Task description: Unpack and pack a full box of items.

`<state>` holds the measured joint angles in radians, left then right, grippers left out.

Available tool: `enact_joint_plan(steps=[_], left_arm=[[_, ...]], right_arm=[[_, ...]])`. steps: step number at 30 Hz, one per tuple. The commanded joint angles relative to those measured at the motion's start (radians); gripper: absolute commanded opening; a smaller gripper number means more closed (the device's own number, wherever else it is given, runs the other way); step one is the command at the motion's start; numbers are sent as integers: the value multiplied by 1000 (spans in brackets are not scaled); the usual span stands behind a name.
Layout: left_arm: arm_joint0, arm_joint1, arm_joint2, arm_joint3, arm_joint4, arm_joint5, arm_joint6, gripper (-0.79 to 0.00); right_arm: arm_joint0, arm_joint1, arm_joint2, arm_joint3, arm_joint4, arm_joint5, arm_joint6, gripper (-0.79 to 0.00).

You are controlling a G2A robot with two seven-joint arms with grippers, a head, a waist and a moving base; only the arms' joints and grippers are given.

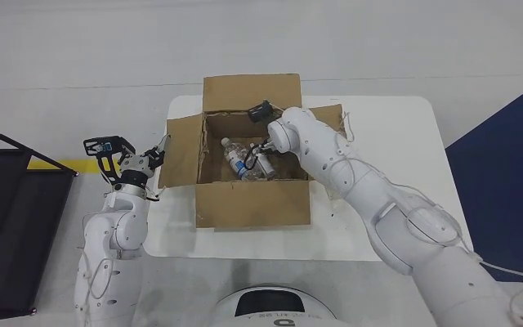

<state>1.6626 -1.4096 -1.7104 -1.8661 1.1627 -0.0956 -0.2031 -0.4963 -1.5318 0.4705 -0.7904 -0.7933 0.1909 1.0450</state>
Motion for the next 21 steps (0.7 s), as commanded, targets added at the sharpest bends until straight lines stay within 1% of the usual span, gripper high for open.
enact_joint_plan(steps=[1,2,4,5,6,7,8,10,17,21], left_arm=[[0,0,0,0,0,0,0,0],[0,0,0,0,0,0,0,0],[0,0,0,0,0,0,0,0],[0,0,0,0,0,0,0,0],[0,0,0,0,0,0,0,0],[0,0,0,0,0,0,0,0],[0,0,0,0,0,0,0,0],[0,0,0,0,0,0,0,0],[0,0,0,0,0,0,0,0],[0,0,0,0,0,0,0,0]], right_arm=[[4,-10,-3,18,4,-17,4,-31],[6,-15,-4,26,6,-25,3,-49],[9,-23,-3,39,11,-41,0,-206],[11,-27,-3,43,14,-53,0,-311],[13,-30,-2,49,15,-59,-2,-376],[14,-33,-1,54,15,-62,-3,-419],[16,-35,1,58,15,-64,-6,-437],[17,-38,7,65,17,-67,-16,-449],[11,-42,34,90,7,-51,-65,-434],[3,-45,41,98,-1,-52,-71,-431]])
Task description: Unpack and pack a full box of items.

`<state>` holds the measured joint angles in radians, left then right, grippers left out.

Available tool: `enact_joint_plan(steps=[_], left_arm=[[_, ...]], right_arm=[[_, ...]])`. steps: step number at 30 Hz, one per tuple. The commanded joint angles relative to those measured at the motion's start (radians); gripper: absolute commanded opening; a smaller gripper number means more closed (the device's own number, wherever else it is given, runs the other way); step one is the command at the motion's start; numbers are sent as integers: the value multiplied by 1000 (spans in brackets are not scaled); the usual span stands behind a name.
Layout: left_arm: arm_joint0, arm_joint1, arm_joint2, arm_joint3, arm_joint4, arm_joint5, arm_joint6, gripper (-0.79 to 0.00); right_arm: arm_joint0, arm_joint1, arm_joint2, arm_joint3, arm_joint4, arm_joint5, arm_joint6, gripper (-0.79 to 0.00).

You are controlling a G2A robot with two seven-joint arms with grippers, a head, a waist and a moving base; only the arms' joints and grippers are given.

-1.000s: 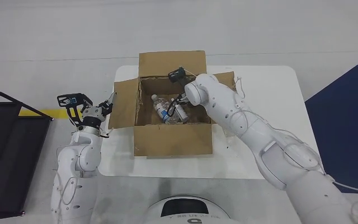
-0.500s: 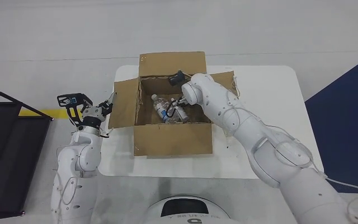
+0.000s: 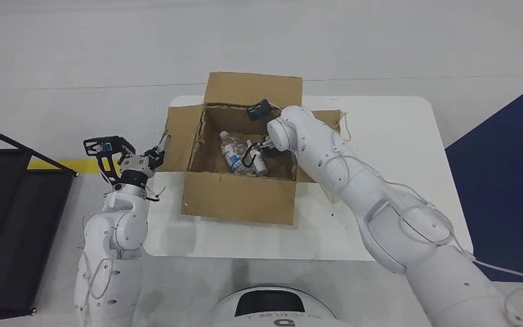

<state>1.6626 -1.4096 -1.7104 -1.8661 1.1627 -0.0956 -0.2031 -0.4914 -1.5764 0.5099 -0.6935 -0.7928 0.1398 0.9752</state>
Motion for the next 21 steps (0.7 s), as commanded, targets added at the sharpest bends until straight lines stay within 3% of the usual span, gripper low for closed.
enact_joint_plan(steps=[1,4,6,8,9,15,21], left_arm=[[0,0,0,0,0,0,0,0],[0,0,0,0,0,0,0,0],[0,0,0,0,0,0,0,0],[0,0,0,0,0,0,0,0],[0,0,0,0,0,0,0,0],[0,0,0,0,0,0,0,0],[0,0,0,0,0,0,0,0]], right_arm=[[-3,-2,3,3,-3,0,-2,-434],[-9,-6,6,1,-9,-1,-6,-468],[-10,-8,10,-5,-17,2,-14,-545],[-13,-6,16,-21,-29,15,-25,-733],[-17,-4,20,-36,-36,19,-31,-785],[-67,29,57,-171,-112,64,-41,-785],[-204,108,159,-473,-245,115,-19,-785]])
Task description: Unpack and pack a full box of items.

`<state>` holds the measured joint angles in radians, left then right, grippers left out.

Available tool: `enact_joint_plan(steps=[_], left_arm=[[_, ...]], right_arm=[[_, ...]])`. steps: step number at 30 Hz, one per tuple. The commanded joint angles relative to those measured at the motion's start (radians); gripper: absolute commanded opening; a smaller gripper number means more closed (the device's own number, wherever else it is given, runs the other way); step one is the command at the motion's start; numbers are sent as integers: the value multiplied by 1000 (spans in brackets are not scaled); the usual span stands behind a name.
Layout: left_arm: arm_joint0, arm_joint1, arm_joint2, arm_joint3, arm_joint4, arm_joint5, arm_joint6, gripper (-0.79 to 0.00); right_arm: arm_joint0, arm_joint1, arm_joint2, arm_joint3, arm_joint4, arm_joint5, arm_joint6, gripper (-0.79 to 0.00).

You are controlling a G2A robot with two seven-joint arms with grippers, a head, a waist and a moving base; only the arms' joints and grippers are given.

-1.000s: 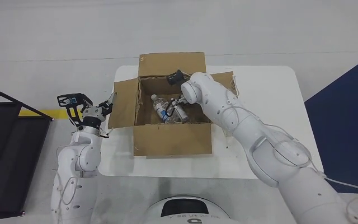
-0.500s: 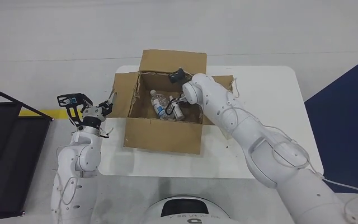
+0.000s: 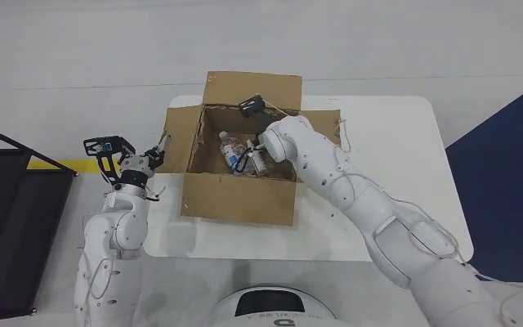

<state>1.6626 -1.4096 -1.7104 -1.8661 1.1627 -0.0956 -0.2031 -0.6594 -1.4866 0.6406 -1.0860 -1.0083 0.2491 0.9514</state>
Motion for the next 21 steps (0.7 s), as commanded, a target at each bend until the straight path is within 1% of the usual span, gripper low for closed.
enact_joint_plan(steps=[1,4,7,9,11,13,15,18,19,21], left_arm=[[0,0,0,0,0,0,0,0],[0,0,0,0,0,0,0,0],[0,0,0,0,0,0,0,0],[0,0,0,0,0,0,0,0],[0,0,0,0,0,0,0,0],[0,0,0,0,0,0,0,0],[0,0,0,0,0,0,0,0],[0,0,0,0,0,0,0,0],[0,0,0,0,0,0,0,0],[0,0,0,0,0,0,0,0]], right_arm=[[-72,36,57,-153,-56,5,8,-785],[-212,94,175,-388,-152,7,-4,-785],[-392,143,309,-640,-238,2,-50,-785],[-515,167,401,-789,-273,-6,-111,-785],[-627,184,491,-903,-279,-8,-187,-785],[-722,195,583,-980,-255,-3,-264,-785],[-800,202,681,-1020,-174,-29,-341,-785],[-894,210,854,-1018,-37,-46,-429,-785],[-916,212,903,-1010,8,-56,-442,-785],[-953,213,986,-974,81,-37,-440,-785]])
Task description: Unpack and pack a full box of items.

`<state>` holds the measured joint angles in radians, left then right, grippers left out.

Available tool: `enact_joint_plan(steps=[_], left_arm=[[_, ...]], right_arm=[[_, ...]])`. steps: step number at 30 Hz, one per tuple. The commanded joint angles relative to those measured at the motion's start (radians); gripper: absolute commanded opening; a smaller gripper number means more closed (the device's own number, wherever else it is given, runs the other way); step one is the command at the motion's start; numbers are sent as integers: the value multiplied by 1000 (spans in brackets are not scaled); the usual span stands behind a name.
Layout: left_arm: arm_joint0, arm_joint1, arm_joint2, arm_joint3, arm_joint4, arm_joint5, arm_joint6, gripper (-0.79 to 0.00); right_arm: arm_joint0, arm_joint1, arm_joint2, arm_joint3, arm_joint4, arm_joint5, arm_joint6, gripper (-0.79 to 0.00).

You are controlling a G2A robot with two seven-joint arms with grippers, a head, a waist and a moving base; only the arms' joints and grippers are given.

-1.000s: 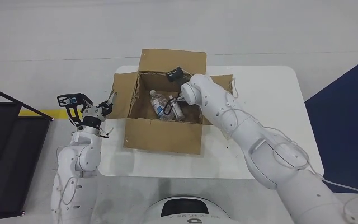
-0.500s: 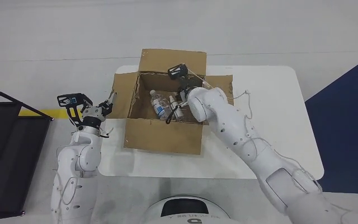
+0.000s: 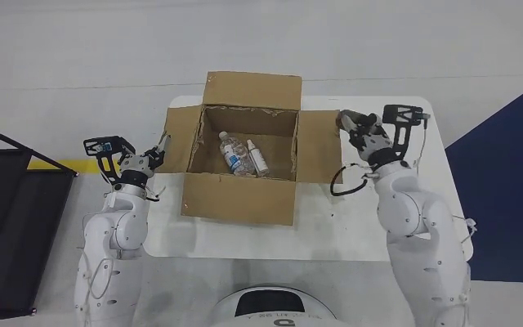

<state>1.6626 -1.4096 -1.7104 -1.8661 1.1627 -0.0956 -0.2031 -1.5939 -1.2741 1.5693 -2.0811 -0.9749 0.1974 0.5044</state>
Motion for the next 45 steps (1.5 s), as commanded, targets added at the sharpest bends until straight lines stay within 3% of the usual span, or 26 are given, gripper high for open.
enact_joint_plan(steps=[1,9,12,19,29,39,45], left_arm=[[0,0,0,0,0,0,0,0],[0,0,0,0,0,0,0,0],[0,0,0,0,0,0,0,0],[0,0,0,0,0,0,0,0],[0,0,0,0,0,0,0,0],[0,0,0,0,0,0,0,0],[0,0,0,0,0,0,0,0]], right_arm=[[-28,1,85,32,75,25,15,-785],[-41,3,218,226,227,84,60,-785],[-6,5,211,308,219,125,92,-785],[54,13,161,386,57,264,183,-785],[97,21,90,367,-161,364,314,-785],[191,26,59,430,-216,336,489,-785],[247,23,26,498,-236,335,514,-785]])
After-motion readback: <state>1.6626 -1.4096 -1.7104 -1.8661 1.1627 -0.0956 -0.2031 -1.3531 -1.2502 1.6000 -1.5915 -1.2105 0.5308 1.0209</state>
